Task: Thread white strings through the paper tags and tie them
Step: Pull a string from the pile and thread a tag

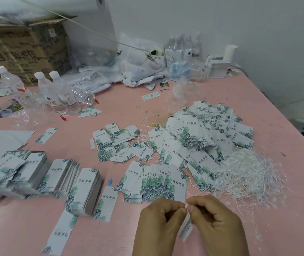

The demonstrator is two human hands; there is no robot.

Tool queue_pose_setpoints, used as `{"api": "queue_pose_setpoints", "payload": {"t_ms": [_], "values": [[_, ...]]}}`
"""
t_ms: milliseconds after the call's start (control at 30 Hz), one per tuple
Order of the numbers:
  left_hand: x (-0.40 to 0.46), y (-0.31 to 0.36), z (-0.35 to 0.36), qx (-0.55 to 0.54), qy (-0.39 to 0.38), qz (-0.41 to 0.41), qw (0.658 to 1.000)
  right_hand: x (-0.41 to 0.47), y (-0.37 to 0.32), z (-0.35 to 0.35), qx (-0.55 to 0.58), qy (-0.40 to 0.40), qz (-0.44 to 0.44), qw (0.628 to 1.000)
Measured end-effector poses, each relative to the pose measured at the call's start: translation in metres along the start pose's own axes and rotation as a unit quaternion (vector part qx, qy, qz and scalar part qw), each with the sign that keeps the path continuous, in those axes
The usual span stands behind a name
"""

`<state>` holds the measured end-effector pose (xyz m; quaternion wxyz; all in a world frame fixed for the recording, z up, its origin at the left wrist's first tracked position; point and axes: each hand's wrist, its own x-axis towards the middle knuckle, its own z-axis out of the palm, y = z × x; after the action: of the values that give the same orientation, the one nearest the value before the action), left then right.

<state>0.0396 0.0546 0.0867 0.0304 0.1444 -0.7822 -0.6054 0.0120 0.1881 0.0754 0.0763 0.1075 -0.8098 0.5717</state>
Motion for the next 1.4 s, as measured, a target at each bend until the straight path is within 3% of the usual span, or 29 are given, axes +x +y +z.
{"api": "queue_pose_setpoints", "payload": {"t_ms": [433,667,967,1200,1400], "values": [[0.0,0.003,0.0,-0.005,-0.001,-0.013,1.0,0.0,0.0,0.001,-0.062,0.012,-0.059,0.996],[0.001,0.001,-0.001,-0.008,-0.006,-0.014,1.0,0.0,-0.001,0.001,-0.031,-0.005,-0.027,0.999],[0.002,-0.001,-0.003,0.036,-0.025,0.003,0.999,0.003,-0.007,-0.002,-0.066,-0.007,-0.08,0.995],[0.005,-0.004,-0.007,0.056,-0.064,-0.003,0.996,0.003,-0.009,-0.006,-0.072,-0.046,-0.029,0.996],[0.003,-0.008,-0.009,0.018,-0.059,0.017,0.998,0.008,-0.012,-0.011,0.1,-0.111,0.163,0.975]]}}
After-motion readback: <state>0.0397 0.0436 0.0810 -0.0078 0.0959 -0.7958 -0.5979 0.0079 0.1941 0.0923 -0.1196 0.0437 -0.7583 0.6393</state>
